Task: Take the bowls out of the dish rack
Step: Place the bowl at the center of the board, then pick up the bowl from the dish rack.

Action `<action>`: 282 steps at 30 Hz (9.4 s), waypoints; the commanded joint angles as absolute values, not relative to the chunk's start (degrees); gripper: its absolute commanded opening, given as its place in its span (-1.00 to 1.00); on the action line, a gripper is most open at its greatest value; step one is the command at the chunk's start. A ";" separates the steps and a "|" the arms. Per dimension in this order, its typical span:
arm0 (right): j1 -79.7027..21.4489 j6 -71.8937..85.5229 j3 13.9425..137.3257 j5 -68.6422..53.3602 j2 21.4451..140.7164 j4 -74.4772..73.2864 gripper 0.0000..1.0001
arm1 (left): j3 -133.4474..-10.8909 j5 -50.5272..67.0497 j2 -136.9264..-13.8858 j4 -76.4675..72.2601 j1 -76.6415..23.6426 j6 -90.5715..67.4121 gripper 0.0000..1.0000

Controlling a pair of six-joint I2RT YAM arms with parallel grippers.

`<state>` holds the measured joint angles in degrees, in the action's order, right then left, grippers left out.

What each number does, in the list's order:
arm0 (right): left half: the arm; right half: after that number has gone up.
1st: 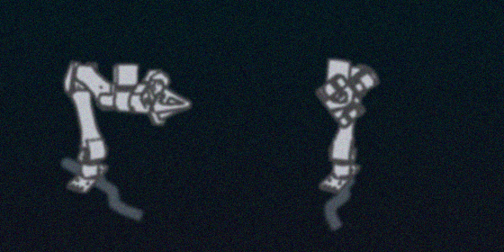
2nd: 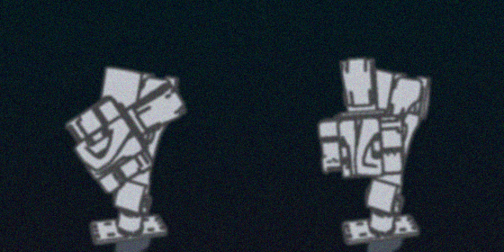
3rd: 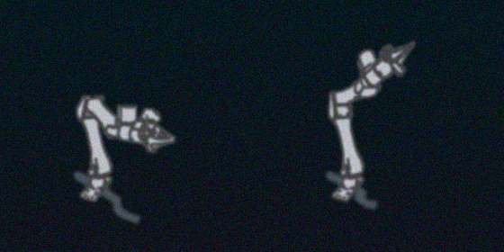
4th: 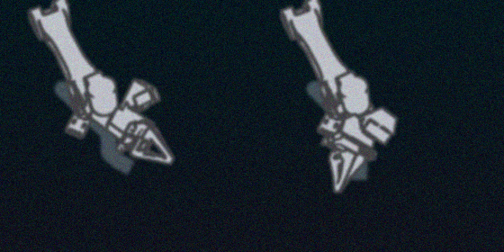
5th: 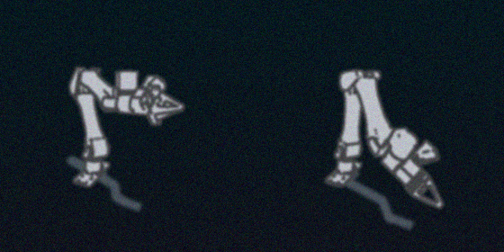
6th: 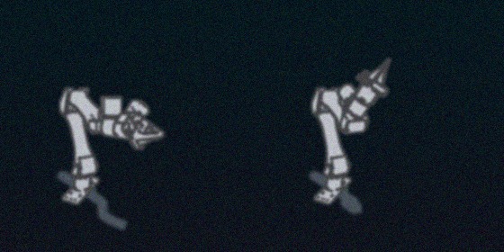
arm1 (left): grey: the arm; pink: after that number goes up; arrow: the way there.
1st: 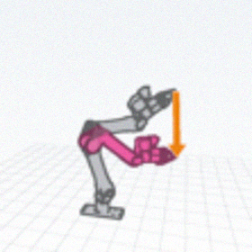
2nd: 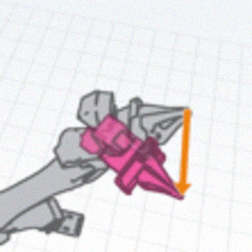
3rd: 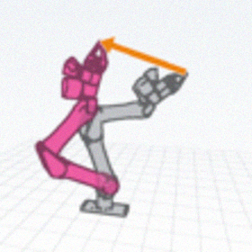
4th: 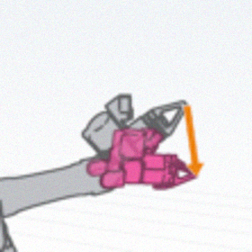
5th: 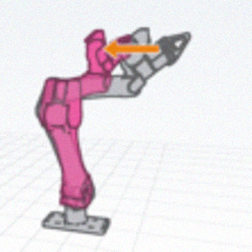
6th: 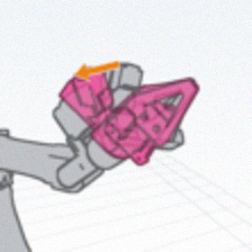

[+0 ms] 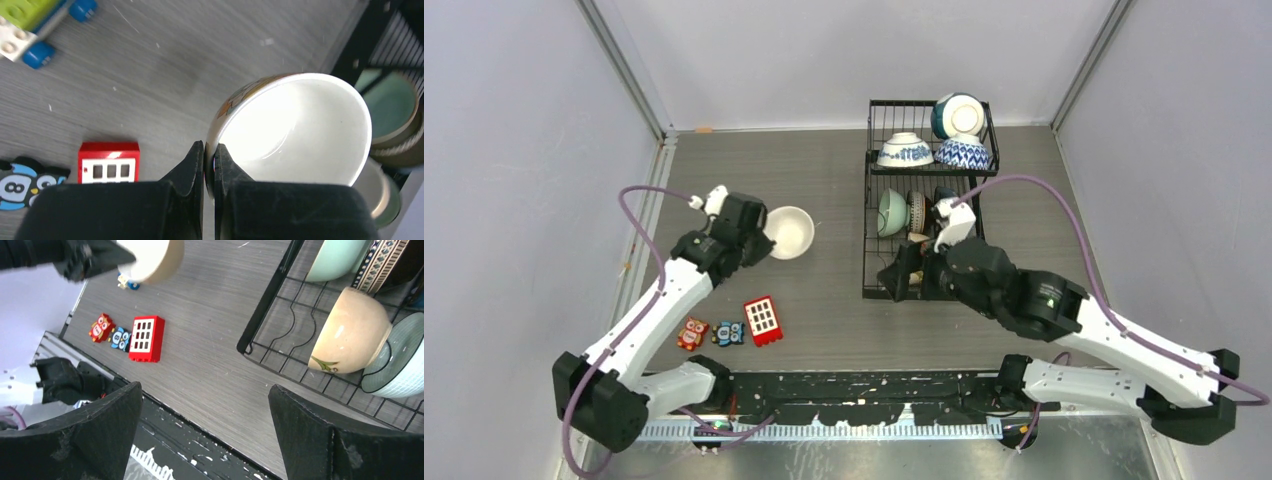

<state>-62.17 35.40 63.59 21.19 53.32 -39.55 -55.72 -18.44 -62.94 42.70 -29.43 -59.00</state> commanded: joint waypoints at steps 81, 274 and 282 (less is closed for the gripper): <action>-62.39 29.26 44.75 36.76 42.84 -32.61 1.00 | -115.23 -21.30 -129.20 45.06 4.21 -58.79 -0.50; -42.10 42.96 38.13 33.03 26.85 -38.11 0.89 | -54.13 15.80 -109.41 -49.02 -50.71 -60.61 -0.72; -42.16 43.07 38.11 33.15 26.37 -38.57 0.89 | -54.02 16.16 -109.76 -51.13 -50.76 -61.03 -0.99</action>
